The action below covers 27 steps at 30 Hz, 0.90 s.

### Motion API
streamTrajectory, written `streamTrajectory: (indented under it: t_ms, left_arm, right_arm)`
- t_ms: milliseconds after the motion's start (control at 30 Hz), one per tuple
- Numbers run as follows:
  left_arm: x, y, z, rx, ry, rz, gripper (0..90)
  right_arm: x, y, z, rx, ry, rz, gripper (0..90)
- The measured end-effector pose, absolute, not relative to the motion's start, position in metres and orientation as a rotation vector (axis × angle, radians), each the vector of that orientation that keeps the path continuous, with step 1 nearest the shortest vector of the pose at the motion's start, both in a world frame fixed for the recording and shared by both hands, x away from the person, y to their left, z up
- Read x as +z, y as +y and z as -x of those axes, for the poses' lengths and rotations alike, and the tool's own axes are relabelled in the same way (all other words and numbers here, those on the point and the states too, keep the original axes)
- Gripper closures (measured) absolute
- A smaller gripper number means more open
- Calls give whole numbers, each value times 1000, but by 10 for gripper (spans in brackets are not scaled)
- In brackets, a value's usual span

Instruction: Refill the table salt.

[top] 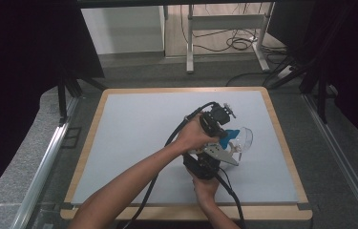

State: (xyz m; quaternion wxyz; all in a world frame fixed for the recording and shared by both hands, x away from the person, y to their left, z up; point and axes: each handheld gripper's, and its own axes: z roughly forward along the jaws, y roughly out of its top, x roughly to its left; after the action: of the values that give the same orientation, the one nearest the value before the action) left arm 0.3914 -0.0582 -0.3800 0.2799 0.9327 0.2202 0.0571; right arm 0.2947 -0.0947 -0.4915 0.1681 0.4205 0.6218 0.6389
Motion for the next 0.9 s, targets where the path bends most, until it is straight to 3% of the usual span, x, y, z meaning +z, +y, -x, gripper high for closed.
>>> streamTrajectory:
  t_ms: [900]
  left_arm:
    - [-379, -58, -391, 151, 584, -2496, 900]
  right_arm:
    - [-488, -94, -294, 1766, 1765, -1153, 635]
